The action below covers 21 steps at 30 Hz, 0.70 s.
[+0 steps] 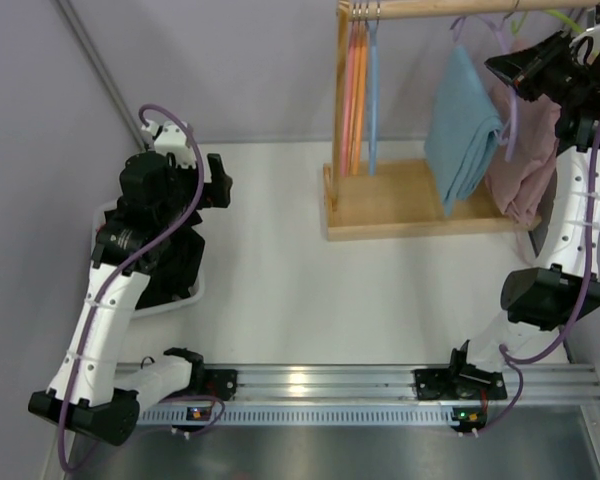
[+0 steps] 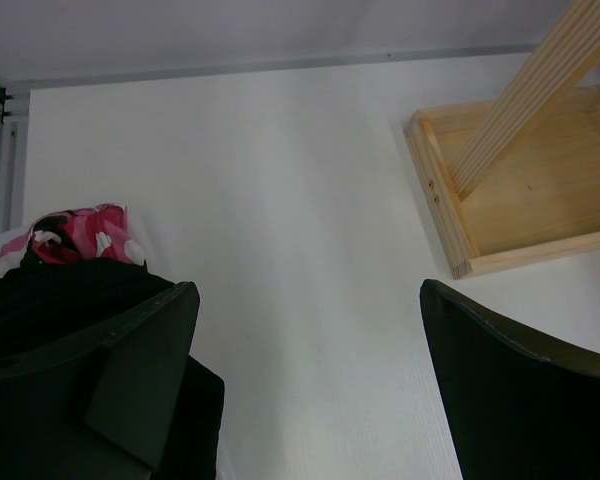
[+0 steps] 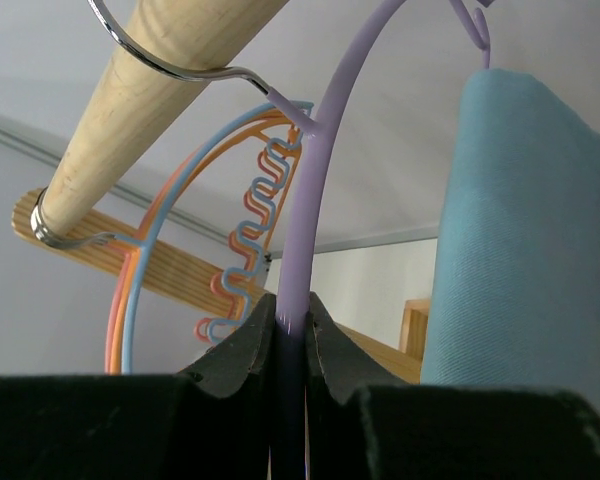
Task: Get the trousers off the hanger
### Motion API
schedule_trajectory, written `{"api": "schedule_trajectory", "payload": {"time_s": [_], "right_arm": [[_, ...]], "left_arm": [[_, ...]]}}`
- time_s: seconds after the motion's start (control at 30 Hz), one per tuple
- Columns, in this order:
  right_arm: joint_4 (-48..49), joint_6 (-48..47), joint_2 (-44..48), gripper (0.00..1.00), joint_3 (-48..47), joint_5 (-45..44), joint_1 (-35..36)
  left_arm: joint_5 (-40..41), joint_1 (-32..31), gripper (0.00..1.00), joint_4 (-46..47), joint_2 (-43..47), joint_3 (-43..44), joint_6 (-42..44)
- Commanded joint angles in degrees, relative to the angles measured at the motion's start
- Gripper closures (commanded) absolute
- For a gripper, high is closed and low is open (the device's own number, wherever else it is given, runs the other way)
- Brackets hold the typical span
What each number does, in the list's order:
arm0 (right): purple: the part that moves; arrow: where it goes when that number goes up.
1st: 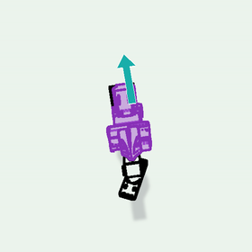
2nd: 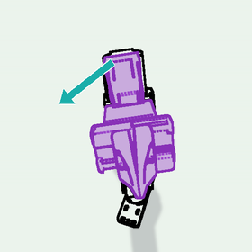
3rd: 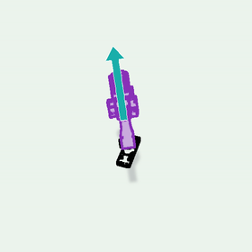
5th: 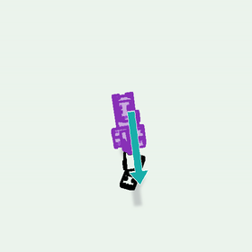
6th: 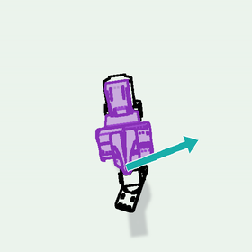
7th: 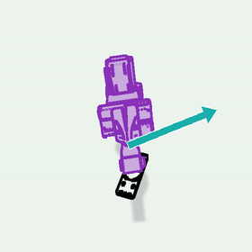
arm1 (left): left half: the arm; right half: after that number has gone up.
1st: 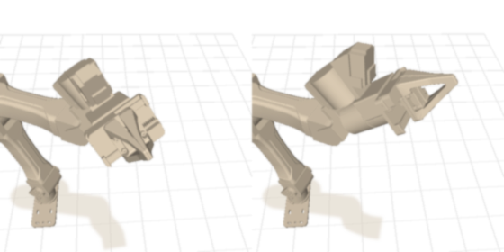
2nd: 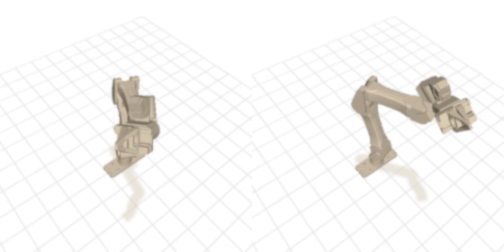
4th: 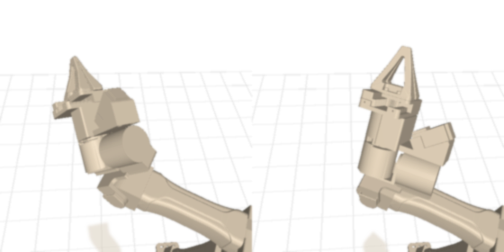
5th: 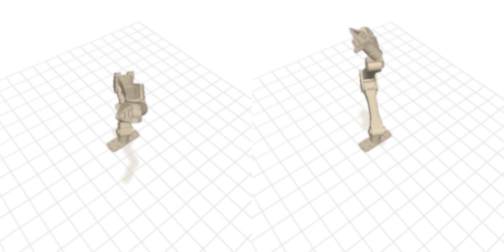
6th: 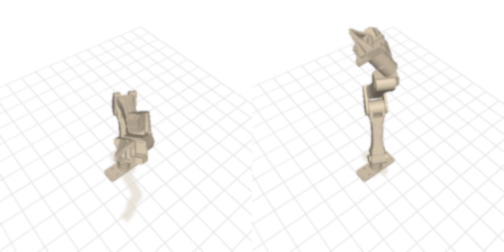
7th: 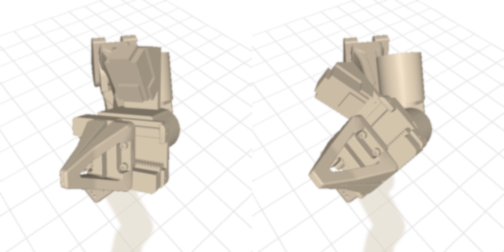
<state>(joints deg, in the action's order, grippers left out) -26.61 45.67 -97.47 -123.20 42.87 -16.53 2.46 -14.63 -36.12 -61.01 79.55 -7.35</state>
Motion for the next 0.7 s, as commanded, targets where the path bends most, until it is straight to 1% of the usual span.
{"api": "schedule_trajectory", "payload": {"time_s": [0.0,0.2,0.3,0.43,0.5,0.53,0.63,0.67], "right_arm": [[22.7,2.7,8.3,1.00,-2.5,1.2,0.6],[24.5,2.1,10.1,1.00,-2.0,-0.2,0.5],[24.3,1.4,10.7,1.00,-2.0,-2.2,0.3],[24.7,1.5,11.4,1.00,-2.0,-2.2,-0.2],[23.3,1.1,12.6,1.00,-1.3,-2.1,-0.3],[23.2,0.9,13.2,1.00,-0.6,-2.2,-0.3],[22.2,0.4,16.5,1.00,3.7,-2.0,-0.4],[21.4,-0.1,18.4,1.00,6.4,-2.0,-0.4]], "left_arm": [[0.2,0.3,0.02,4.2,1.4,1.5,0.3],[-0.6,0.3,0.02,7.9,2.9,-0.9,0.3],[-1.0,0.3,0.02,8.2,2.7,-0.9,0.1],[-1.6,0.3,0.02,8.2,2.8,-0.6,0.1],[-2.2,0.3,0.02,8.8,3.4,-0.9,1.1],[-4.2,0.3,0.02,9.2,3.6,-1.1,1.5],[-6.1,0.3,0.02,11.3,4.8,-2.7,3.0],[-6.6,0.3,0.02,11.6,4.9,-3.3,3.7]]}}
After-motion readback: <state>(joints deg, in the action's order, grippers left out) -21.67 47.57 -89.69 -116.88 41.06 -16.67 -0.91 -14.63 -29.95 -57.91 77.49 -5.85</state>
